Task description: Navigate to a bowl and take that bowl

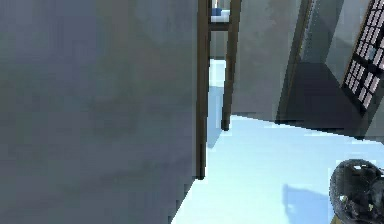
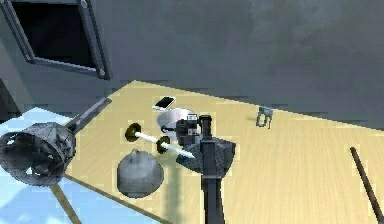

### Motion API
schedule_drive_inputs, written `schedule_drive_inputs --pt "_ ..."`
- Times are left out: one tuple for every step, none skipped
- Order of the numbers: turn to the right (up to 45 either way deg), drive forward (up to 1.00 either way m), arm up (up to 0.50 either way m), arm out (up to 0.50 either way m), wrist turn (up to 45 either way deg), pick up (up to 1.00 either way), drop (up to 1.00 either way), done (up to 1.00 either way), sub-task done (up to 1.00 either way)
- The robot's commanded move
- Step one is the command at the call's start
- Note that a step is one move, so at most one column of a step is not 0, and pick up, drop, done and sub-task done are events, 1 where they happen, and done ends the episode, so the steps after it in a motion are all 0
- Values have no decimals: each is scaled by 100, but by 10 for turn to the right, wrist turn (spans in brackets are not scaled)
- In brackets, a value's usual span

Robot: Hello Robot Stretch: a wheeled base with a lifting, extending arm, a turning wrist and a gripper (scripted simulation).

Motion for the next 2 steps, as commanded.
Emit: schedule_drive_inputs --pt "0 0 10 0 0 0 0 0 0" --pt "0 0 0 0 0 0 0 100 0"
